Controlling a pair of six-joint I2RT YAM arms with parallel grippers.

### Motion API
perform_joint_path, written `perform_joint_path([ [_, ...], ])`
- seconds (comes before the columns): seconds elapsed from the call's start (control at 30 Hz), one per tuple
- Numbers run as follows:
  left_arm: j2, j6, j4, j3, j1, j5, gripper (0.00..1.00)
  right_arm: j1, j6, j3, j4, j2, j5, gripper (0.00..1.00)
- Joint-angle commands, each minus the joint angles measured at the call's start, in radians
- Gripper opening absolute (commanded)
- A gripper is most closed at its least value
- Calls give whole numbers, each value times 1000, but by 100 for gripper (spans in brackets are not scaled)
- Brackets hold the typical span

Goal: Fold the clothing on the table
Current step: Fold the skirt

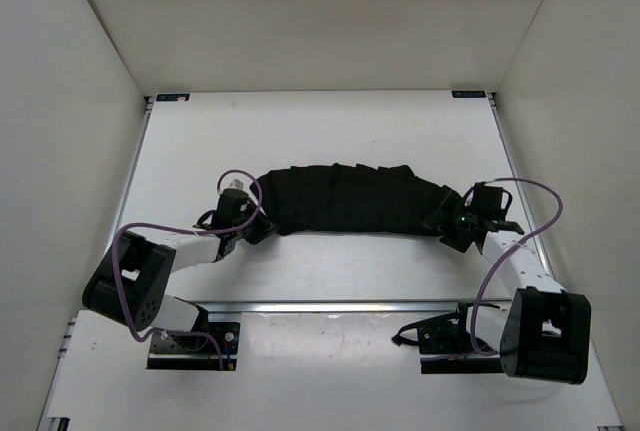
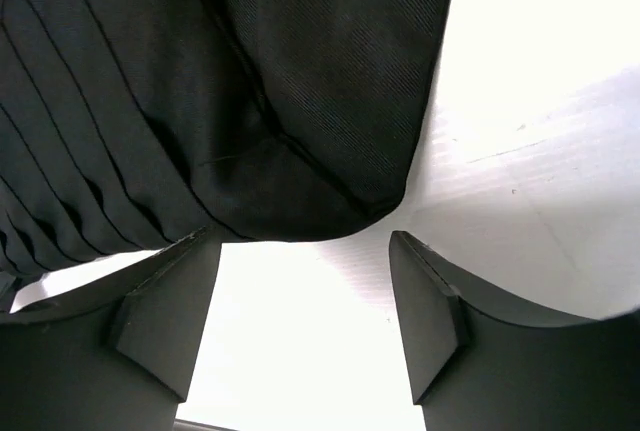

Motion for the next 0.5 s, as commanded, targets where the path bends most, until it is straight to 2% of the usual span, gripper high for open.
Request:
perform_joint_path([
  [0.0, -10, 4, 31, -13, 0, 7, 0, -7, 11, -15, 25, 10, 16, 65],
  [0.17, -15, -1, 35, -25, 10, 12, 0, -12, 9, -36, 73, 48, -13, 66],
  [0.27, -16, 7, 28, -23, 7, 14, 0, -8, 11, -35, 103, 82, -17, 62],
  [0.33, -23, 7, 25, -26, 8, 18, 0, -2, 8, -32, 114, 102, -15, 55],
  [0.4, -29, 21, 25, -31, 8, 11, 0, -5, 3, -28, 126, 119, 6, 52],
  [0.47, -29, 16, 14, -34, 11, 11, 0, -13, -6, -20, 131, 122, 14, 36],
])
